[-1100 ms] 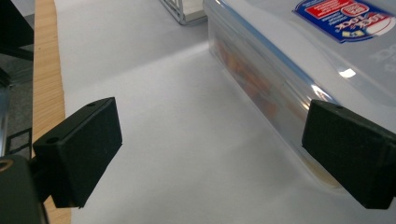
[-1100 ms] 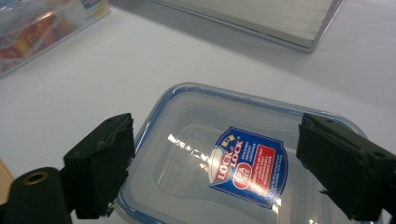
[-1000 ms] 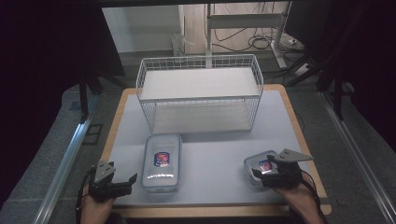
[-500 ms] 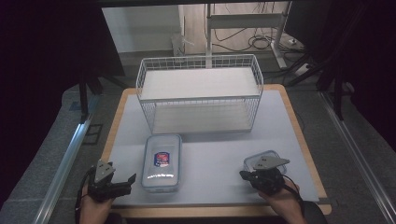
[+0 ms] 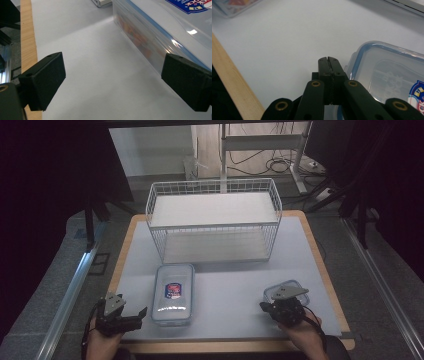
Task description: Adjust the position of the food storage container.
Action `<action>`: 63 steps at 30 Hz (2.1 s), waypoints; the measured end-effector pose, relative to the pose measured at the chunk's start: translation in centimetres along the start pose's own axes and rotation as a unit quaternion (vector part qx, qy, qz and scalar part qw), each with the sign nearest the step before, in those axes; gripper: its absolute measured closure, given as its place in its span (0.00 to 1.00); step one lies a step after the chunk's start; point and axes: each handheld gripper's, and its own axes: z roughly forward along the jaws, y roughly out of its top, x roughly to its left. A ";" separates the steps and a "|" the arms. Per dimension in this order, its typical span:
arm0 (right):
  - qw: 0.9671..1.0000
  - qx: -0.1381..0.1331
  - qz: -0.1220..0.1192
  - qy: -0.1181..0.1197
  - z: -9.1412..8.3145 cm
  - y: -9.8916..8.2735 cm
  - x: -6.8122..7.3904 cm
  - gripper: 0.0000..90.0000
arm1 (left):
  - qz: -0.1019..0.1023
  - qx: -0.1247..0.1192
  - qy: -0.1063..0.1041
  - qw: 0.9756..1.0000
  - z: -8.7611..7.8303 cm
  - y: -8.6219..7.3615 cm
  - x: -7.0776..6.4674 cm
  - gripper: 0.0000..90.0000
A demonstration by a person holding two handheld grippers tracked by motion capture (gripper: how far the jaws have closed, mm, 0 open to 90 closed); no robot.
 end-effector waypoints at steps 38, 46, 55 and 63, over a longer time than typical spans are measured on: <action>0.998 -0.059 0.020 -0.008 -0.3 -0.6 -2.1 0.37 | -0.017 0.015 -0.180 0.983 0.9 -0.3 0.3 1.00; 0.998 -0.061 0.018 -0.006 -0.2 -0.5 -2.0 0.36 | -0.034 0.010 -0.197 0.980 1.2 -0.4 0.3 1.00; 0.998 -0.060 0.017 -0.003 -0.2 -0.5 -1.9 0.36 | -0.001 0.042 -0.227 0.973 2.5 0.5 -2.7 1.00; 0.998 -0.061 0.017 0.000 -0.3 -0.4 -1.8 0.36 | 0.028 0.037 -0.260 0.964 3.2 1.6 -5.4 1.00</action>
